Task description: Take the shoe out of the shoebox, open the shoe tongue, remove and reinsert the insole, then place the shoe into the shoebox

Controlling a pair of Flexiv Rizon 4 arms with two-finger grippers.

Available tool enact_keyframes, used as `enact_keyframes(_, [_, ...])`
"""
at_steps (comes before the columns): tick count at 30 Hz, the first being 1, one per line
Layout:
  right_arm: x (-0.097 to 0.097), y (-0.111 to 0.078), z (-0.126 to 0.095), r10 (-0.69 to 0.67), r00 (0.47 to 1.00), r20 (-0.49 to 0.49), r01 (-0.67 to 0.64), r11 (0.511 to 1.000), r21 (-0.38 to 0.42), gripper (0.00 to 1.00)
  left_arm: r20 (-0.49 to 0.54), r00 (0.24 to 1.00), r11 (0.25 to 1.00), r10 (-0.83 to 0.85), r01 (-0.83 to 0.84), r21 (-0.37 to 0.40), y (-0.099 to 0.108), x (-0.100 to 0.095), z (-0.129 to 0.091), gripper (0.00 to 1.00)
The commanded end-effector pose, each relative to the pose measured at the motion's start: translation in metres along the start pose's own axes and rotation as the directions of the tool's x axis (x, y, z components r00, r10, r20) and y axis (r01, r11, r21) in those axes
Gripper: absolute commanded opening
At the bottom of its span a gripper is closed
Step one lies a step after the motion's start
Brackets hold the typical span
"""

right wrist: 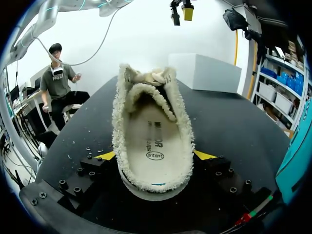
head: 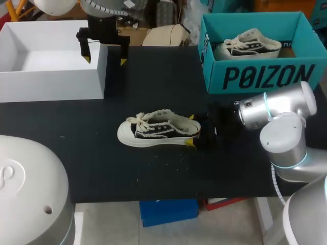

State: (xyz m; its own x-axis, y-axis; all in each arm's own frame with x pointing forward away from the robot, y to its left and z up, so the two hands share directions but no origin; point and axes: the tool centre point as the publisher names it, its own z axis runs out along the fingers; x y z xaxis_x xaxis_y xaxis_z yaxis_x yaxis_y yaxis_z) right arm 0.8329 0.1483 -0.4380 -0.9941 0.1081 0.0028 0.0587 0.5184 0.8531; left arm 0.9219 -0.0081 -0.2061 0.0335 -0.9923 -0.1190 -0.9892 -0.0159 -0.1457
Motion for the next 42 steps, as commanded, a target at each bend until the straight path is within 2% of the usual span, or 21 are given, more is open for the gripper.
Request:
enact_keyframes(1, [0.000,-0.001,0.003,0.001,1.000,0.000,-0.001,1.000,0.000,0.00,0.040,0.999,1.000,0.030,-0.030,0.007,0.008,0.010,0.000,1.00])
enact_keyframes(5, [0.000,-0.001,0.003,0.001,1.000,0.000,-0.001,1.000,0.000,0.00,-0.012,0.997,0.997,0.077,-0.077,-0.011,0.020,0.030,0.000,1.00])
enact_keyframes(9, [0.000,-0.001,0.003,0.001,1.000,0.000,-0.001,1.000,0.000,0.00,-0.009,0.994,0.993,0.111,-0.112,-0.041,0.036,0.059,0.002,1.00])
enact_keyframes(14, [0.000,-0.001,0.003,0.001,1.000,0.000,-0.001,1.000,0.000,0.00,0.034,0.990,0.987,0.140,-0.137,-0.083,0.059,0.092,0.011,1.00])
enact_keyframes(19, [0.000,-0.001,0.003,0.001,1.000,0.000,-0.001,1.000,0.000,0.00,0.081,0.989,0.988,0.121,-0.112,-0.107,0.078,0.114,0.017,1.00])
enact_keyframes(23, [0.000,-0.001,0.003,0.001,1.000,0.000,-0.001,1.000,0.000,0.00,0.039,0.993,0.991,0.110,-0.106,-0.085,0.090,0.124,0.016,1.00])
enact_keyframes(35, [0.000,-0.001,0.003,0.001,1.000,0.000,-0.001,1.000,0.000,0.00,0.039,0.993,0.991,0.110,-0.106,-0.085,0.090,0.124,0.016,1.00])
enact_keyframes(37, [0.000,-0.001,0.003,0.001,1.000,0.000,-0.001,1.000,0.000,0.00,0.107,0.991,0.995,0.083,-0.076,-0.070,0.089,0.126,0.015,1.00])
enact_keyframes(42, [0.000,-0.001,0.003,0.001,1.000,0.000,-0.001,1.000,0.000,0.00,0.178,0.983,0.999,0.034,-0.026,-0.046,0.094,0.140,0.022,1.00])
